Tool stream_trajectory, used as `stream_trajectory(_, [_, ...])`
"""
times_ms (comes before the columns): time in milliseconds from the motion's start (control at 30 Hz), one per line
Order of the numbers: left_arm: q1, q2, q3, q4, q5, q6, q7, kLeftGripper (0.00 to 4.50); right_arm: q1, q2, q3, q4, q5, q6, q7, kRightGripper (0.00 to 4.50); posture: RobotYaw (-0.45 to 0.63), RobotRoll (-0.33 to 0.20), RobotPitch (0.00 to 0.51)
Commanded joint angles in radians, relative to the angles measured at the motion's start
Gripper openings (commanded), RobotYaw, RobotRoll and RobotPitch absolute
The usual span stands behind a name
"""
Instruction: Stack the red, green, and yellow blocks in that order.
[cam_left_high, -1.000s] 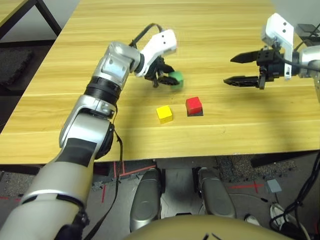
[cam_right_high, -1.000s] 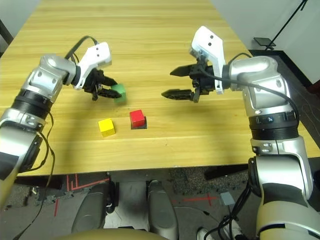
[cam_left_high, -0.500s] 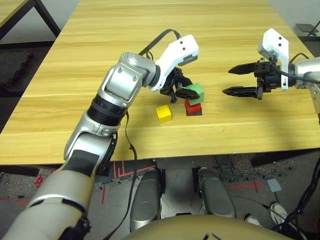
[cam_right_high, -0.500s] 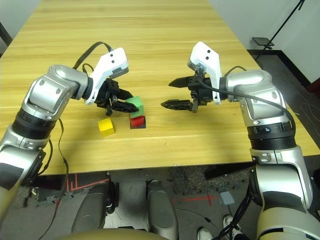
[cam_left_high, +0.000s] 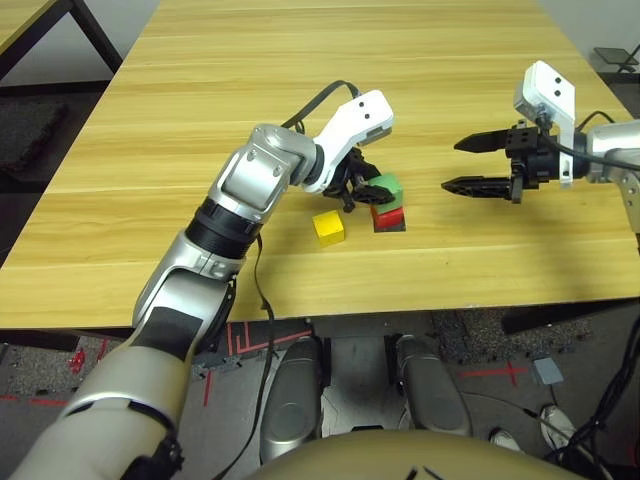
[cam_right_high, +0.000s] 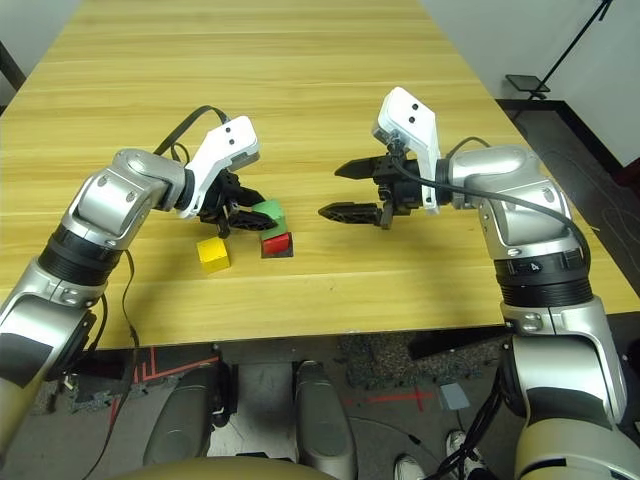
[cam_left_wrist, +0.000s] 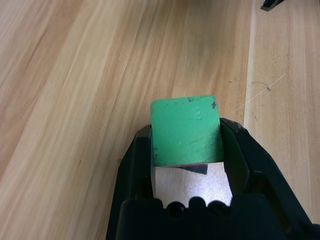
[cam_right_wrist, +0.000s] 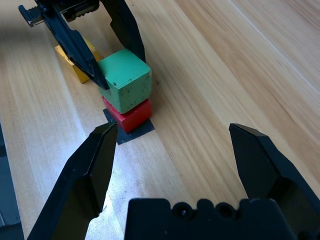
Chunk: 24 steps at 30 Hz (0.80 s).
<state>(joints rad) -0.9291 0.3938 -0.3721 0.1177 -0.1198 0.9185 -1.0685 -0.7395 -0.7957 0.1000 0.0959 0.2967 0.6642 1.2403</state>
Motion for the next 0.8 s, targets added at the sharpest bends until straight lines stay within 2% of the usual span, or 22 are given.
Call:
stream_trajectory(33, [-0.001, -0.006, -0.014, -0.029, -0.021, 0.012, 0.009, 2.01, -0.003, -0.011, -0.009, -0.002, 0.011, 0.003, -0.002, 4.50, 0.18, -0.045, 0.151])
stream_trajectory(233, [0.004, -0.012, -0.016, -0.029, -0.028, -0.008, 0.024, 2.01, -0.011, -0.004, -0.005, 0.007, 0.010, 0.001, -0.002, 4.50, 0.18, -0.046, 0.152])
stream_trajectory(700, [0.059, 0.035, -0.051, -0.093, -0.024, -0.034, 0.015, 2.01, -0.034, 0.007, 0.001, 0.031, 0.006, -0.004, -0.006, 4.50, 0.20, -0.052, 0.144])
stream_trajectory(733, [0.059, 0.036, -0.052, -0.093, -0.024, -0.034, 0.015, 2.72, -0.036, 0.009, 0.002, 0.032, 0.007, -0.002, -0.007, 4.50, 0.20, -0.053, 0.147])
stream_trajectory(800, [0.057, 0.021, -0.038, -0.088, -0.029, -0.032, 0.032, 3.24, -0.040, 0.011, 0.003, 0.035, 0.006, -0.001, -0.008, 4.50, 0.20, -0.052, 0.146])
